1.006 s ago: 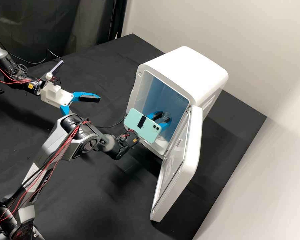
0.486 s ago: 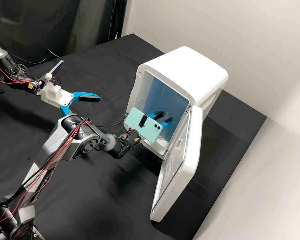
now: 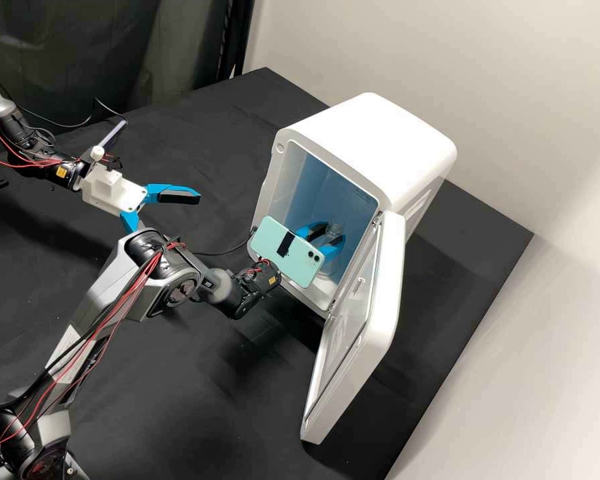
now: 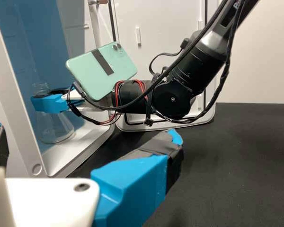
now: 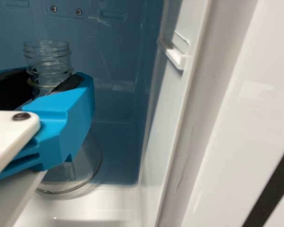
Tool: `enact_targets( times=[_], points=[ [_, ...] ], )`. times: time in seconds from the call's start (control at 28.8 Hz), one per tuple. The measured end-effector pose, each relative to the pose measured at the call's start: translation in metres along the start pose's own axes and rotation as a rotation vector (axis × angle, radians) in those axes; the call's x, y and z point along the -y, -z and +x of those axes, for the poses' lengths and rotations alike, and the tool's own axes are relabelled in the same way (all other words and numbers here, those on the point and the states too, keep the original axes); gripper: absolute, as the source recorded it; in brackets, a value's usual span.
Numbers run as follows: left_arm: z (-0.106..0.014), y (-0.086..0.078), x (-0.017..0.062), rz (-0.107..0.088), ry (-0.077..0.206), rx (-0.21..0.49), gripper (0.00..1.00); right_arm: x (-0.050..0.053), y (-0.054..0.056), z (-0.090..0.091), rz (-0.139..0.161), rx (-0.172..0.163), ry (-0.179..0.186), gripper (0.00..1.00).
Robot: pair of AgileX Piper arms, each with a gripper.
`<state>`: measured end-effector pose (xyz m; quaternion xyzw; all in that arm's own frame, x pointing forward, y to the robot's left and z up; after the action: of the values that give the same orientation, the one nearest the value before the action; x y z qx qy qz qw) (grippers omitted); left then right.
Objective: Place the flask in the incubator
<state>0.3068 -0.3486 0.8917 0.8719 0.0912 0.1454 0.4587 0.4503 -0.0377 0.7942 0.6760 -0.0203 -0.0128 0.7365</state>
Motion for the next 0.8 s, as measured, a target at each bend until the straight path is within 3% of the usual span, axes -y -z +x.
enact_targets(
  times=[0.31, 0.8],
  points=[
    [0.000, 0.000, 0.0000, 0.000, 0.000, 0.000, 1.00, 0.002, -0.002, 0.000, -0.022, 0.019, 0.022, 1.00],
    [0.000, 0.000, 0.0000, 0.000, 0.000, 0.000, 1.00, 0.012, -0.013, 0.000, -0.021, 0.072, 0.079, 1.00]
  ],
)
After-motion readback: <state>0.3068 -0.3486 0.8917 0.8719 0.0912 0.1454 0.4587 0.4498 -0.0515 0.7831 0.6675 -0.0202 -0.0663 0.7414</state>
